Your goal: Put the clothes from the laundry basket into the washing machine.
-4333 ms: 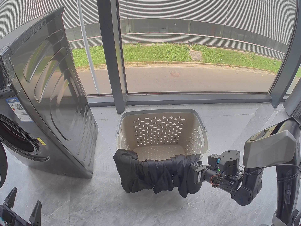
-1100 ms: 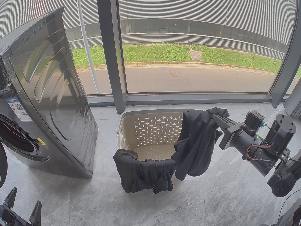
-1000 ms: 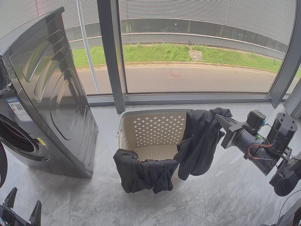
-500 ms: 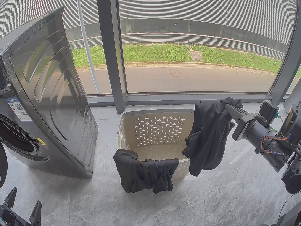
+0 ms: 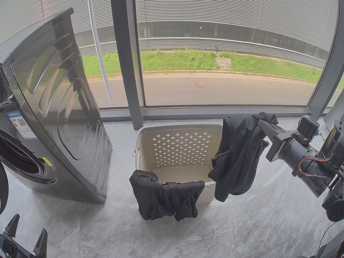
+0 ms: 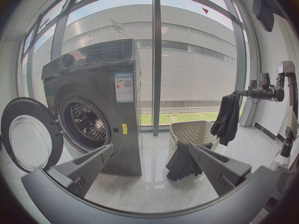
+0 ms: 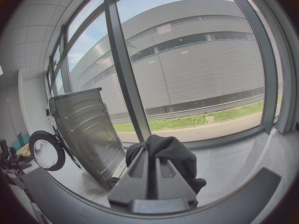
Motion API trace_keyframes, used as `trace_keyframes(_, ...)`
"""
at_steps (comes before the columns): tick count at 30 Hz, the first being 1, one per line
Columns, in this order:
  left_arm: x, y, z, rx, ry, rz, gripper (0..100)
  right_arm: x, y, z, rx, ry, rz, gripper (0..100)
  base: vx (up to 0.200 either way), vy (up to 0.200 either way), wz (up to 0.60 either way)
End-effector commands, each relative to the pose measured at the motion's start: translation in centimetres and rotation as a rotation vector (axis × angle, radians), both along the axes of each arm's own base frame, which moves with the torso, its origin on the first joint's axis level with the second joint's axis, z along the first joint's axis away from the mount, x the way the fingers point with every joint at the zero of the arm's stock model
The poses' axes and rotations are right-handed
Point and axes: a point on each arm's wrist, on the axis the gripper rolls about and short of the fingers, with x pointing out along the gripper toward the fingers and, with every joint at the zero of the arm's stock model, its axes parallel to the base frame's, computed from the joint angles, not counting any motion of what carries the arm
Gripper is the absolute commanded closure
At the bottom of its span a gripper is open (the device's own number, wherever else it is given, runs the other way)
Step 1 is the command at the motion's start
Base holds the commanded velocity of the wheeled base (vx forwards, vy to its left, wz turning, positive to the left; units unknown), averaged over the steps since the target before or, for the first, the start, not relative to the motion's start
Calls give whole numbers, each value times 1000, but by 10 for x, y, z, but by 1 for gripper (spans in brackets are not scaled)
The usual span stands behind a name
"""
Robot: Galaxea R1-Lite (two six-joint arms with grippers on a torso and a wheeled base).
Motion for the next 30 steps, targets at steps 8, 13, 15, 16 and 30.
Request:
trace_keyframes(8,0,0,-5,0,0,0,0,0,-2,-6,-12,22,-17,100,0,0,0)
trace_keyframes(13,0,0,-5,-5,1,12,0,0,-3,-11,-21,36,-20,100,0,0,0)
trace_keyframes(15,0,0,-5,-8,1,14,0,0,-3,-12,-22,37,-19,100,0,0,0)
trace_keyframes(16,0,0,-5,-16,1,14,0,0,-2,-12,-22,37,-17,100,0,0,0)
trace_keyframes(30,0,0,-5,-28,1,14,0,-2,-9,-20,-43,71,-39,100,-129,0,0)
